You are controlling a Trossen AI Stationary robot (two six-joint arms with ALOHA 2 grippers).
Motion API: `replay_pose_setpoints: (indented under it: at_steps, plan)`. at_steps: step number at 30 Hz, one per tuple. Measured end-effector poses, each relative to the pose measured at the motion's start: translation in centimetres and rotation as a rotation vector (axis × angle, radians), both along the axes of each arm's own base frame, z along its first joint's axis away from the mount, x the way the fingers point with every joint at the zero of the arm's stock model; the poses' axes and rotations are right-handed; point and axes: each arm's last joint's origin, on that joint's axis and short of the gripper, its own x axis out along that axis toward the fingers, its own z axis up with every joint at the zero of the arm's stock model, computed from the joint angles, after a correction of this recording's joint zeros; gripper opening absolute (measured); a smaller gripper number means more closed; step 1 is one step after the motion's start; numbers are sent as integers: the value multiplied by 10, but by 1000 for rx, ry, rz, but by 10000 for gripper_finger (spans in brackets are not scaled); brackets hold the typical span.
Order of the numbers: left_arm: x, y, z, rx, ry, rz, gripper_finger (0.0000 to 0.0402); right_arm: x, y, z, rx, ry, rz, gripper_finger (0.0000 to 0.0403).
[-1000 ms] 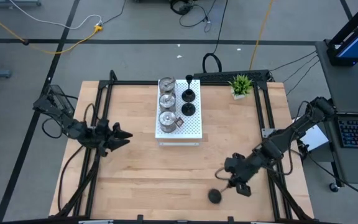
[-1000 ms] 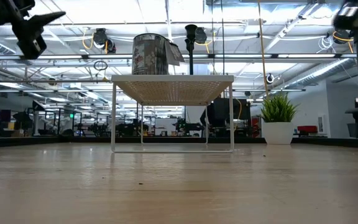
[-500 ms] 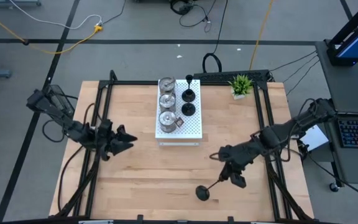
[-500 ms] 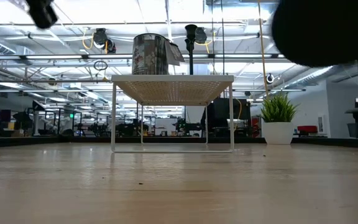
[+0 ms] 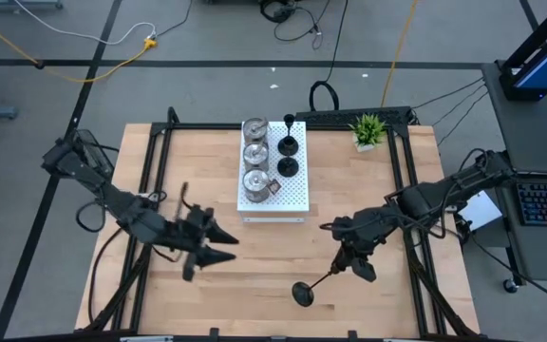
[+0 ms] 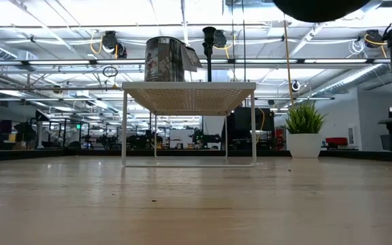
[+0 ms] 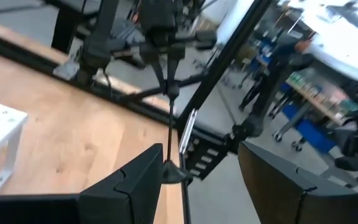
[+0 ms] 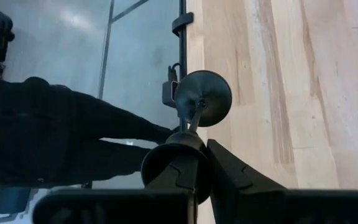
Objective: Pick & Place candle stick holders
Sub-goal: Put the black candle holder on the shelf aligned with the other black candle holders
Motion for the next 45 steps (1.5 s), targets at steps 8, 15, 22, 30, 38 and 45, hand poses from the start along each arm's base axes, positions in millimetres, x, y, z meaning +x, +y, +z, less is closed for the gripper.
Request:
replay_pose_setpoints:
  at_steps: [8, 15, 22, 30, 38, 45]
  plan:
    - [43, -31, 15, 32, 89, -46, 214, 5, 2, -2, -31, -31, 33, 6]
    - [79, -50, 22, 41, 225, -67, 213, 9, 4, 1, -40, -114, 64, 6]
    - [118, -59, 15, -14, 335, -142, 213, 11, 6, 5, -48, -182, 121, 6]
    - [146, -58, -2, -110, 416, -179, 213, 10, 9, 6, -45, -202, 163, 6]
    - [156, -58, -12, -167, 434, -177, 213, 15, 26, -1, -42, -213, 213, 6]
    - [167, -68, -22, -249, 417, -190, 214, 20, 37, -7, -46, -234, 253, 6]
